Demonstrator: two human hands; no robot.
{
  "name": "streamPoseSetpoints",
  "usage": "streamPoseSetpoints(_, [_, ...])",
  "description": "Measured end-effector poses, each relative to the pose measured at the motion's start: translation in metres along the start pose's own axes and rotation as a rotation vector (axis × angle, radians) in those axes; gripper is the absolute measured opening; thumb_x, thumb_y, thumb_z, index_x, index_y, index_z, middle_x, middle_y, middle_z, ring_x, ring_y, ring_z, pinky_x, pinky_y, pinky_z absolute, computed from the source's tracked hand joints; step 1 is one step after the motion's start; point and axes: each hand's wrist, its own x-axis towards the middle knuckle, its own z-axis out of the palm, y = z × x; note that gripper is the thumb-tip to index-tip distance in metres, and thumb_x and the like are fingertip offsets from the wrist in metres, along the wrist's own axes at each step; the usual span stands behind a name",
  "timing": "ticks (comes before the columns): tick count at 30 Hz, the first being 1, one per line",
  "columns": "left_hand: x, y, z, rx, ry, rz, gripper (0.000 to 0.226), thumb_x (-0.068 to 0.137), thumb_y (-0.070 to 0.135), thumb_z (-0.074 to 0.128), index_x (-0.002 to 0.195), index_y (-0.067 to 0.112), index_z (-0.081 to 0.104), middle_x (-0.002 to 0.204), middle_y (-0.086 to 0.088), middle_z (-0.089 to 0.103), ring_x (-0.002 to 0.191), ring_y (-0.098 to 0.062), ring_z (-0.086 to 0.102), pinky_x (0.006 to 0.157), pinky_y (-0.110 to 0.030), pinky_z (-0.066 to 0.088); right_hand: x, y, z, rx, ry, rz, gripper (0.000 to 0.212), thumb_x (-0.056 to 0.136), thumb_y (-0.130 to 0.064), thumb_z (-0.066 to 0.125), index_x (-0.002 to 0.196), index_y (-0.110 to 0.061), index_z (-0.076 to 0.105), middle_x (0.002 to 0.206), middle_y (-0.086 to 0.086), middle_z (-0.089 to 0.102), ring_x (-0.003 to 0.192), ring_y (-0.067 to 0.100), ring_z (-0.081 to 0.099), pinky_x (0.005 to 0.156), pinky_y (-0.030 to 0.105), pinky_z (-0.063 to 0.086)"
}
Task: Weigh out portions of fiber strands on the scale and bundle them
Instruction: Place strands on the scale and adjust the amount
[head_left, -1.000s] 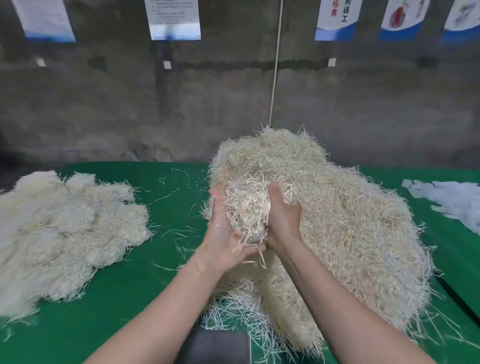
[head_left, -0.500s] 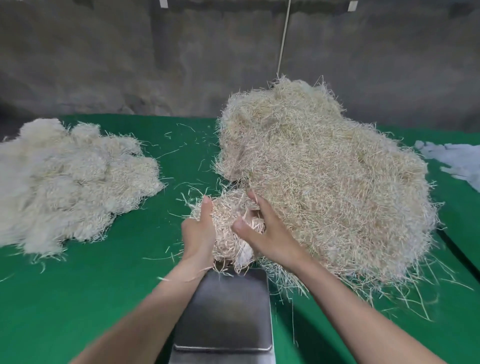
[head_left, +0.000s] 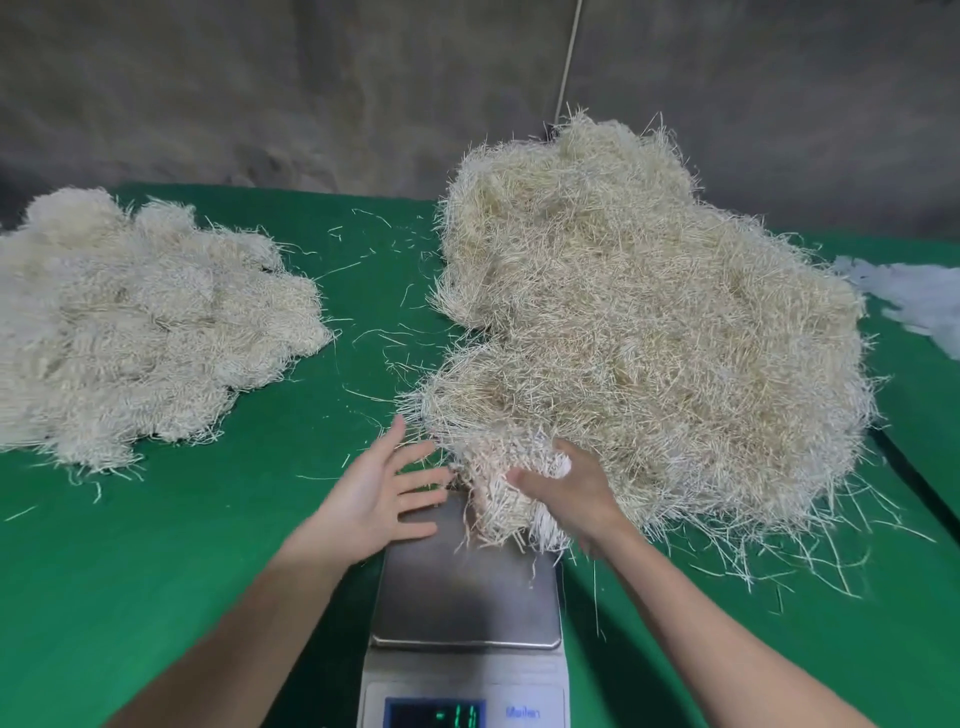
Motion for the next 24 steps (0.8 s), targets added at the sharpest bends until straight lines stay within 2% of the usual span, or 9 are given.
streamPoseSetpoints(4, [-0.003,-0.006,-0.001,-0.183,-0.038,0.037,0.088,0.066,0.075,0.050,0.143,0.037,0.034,0.144,-0.010,0.042,0.124,-0.032,0.047,0.086,-0.059,0.045,0.000,-0.002,-0.001,-0.005,0.061,0.016,0.085,0.075,-0.036,0.077,0.144,-0.019,0.031,0.153,0.007,0.025,0.119,0.022,0.048,0.102,0.038,0.037])
streamPoseSetpoints(7, [-0.012,-0.020,0.024,0.166,-0.049,0.123,0.096,0.062,0.084,0.047,0.145,0.045,0.018,0.143,0.004,0.037,0.129,-0.017,0.043,0.104,-0.056,0.035,-0.006,-0.006,0.006,0.030,-0.136,0.031,0.091,0.068,-0.038,0.080,0.143,-0.023,0.031,0.154,0.003,0.021,0.137,0.024,0.028,0.107,0.042,0.030])
streamPoseSetpoints(11, [-0.004,-0.034,0.048,0.141,0.232,0.151,0.109,0.071,0.076,0.054,0.150,0.017,0.007,0.156,-0.007,0.017,0.140,-0.023,0.022,0.112,-0.045,0.021,-0.014,-0.011,0.017,0.147,-0.269,0.038,0.088,0.066,-0.042,0.080,0.140,-0.030,0.035,0.151,0.002,0.025,0.135,0.021,0.029,0.106,0.040,0.028])
streamPoseSetpoints(12, [-0.001,-0.036,0.049,0.132,0.315,0.177,0.102,0.078,0.067,0.055,0.149,0.009,0.010,0.148,-0.014,0.031,0.133,-0.025,0.035,0.106,-0.043,0.030,-0.015,-0.011,0.017,0.124,-0.251,0.007,0.079,0.068,-0.045,0.077,0.135,-0.032,0.039,0.149,0.000,0.029,0.132,0.018,0.031,0.104,0.037,0.029])
streamPoseSetpoints(14, [-0.001,-0.039,0.048,0.186,0.427,0.236,0.074,0.088,0.053,0.053,0.135,-0.002,0.035,0.086,-0.009,0.057,0.078,-0.015,0.055,0.071,-0.030,0.042,-0.019,-0.009,0.013,0.055,-0.219,-0.040,0.071,0.070,-0.055,0.070,0.131,-0.034,0.040,0.140,-0.003,0.039,0.123,0.013,0.041,0.100,0.032,0.034])
streamPoseSetpoints(15, [0.002,-0.044,0.043,0.257,0.492,0.260,0.052,0.090,0.050,0.053,0.113,0.003,0.052,0.059,0.003,0.045,0.053,-0.008,0.041,0.056,-0.024,0.034,-0.023,-0.007,0.008,0.032,-0.210,-0.050,0.072,0.070,-0.060,0.066,0.131,-0.035,0.039,0.132,-0.003,0.045,0.114,0.008,0.050,0.096,0.027,0.040])
streamPoseSetpoints(17, [0.002,-0.052,0.037,0.321,0.596,0.281,0.043,0.090,0.048,0.054,0.065,0.018,0.039,0.042,0.012,0.023,0.041,-0.007,0.020,0.047,-0.023,0.022,-0.030,0.002,-0.001,-0.016,-0.189,-0.078,0.063,0.071,-0.059,0.066,0.126,-0.038,0.043,0.117,-0.004,0.053,0.093,0.000,0.060,0.080,0.017,0.044])
streamPoseSetpoints(21, [-0.001,-0.066,0.045,0.349,0.619,0.249,0.049,0.090,0.051,0.052,0.064,0.023,0.020,0.063,0.004,0.031,0.060,-0.014,0.032,0.059,-0.031,0.035,-0.038,0.022,-0.004,-0.152,-0.232,-0.201,0.041,0.078,-0.020,0.076,0.112,-0.031,0.055,0.100,-0.016,0.054,0.083,-0.011,0.052,0.070,0.009,0.037])
streamPoseSetpoints(24, [-0.003,-0.073,0.047,0.626,0.564,0.241,0.046,0.088,0.059,0.047,0.067,0.022,0.029,0.091,0.002,0.034,0.091,-0.017,0.035,0.093,-0.045,0.038,-0.033,0.032,0.000,-0.172,-0.200,-0.206,0.034,0.081,-0.002,0.068,0.108,-0.020,0.059,0.088,-0.017,0.050,0.059,-0.015,0.048,0.058,0.007,0.034])
